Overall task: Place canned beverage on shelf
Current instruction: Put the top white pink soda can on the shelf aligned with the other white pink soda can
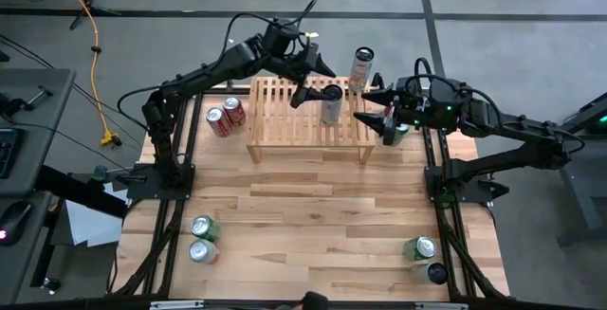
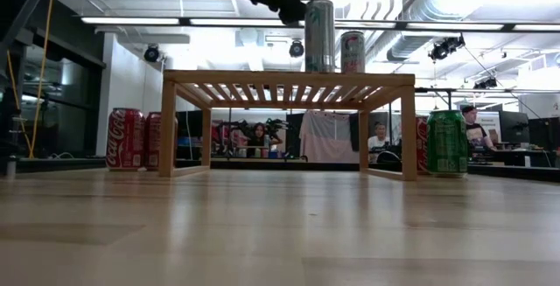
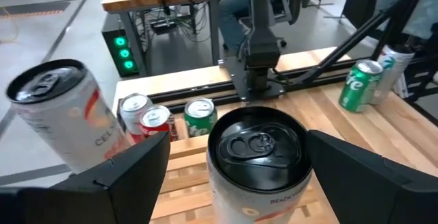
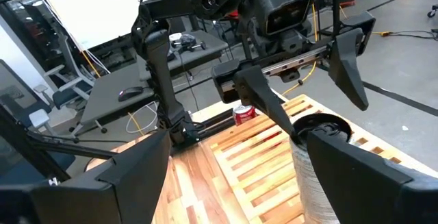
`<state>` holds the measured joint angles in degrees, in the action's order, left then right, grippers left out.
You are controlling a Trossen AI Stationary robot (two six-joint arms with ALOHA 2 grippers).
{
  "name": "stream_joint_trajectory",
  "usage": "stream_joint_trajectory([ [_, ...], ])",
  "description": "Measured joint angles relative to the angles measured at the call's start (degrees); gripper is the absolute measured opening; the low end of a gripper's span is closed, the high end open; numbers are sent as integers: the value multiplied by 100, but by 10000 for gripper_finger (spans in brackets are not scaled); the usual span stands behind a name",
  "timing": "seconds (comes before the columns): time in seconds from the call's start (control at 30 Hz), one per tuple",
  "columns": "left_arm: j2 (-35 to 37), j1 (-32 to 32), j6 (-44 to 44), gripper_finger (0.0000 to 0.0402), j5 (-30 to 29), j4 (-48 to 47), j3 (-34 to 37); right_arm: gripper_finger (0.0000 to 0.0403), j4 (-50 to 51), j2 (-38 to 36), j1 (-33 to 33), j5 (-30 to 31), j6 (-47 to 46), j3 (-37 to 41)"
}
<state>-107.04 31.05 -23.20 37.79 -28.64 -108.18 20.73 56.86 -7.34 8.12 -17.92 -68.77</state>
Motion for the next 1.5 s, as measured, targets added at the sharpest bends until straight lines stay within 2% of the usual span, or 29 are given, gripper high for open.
stream_joint_trajectory([
  [0.37,29,42,187,335,28,277,4,330,2,0,1,0,-1,0],
  [0.77,59,-99,303,335,60,-349,4,330,2,0,1,2,1,0],
  [1.0,50,-272,170,335,-73,-321,5,330,2,0,-1,2,1,0],
  [1.17,37,-384,-94,335,-621,-328,67,330,2,0,-1,2,1,0],
  [1.5,39,-449,-52,335,-608,-321,66,330,0,0,1,4,1,0],
])
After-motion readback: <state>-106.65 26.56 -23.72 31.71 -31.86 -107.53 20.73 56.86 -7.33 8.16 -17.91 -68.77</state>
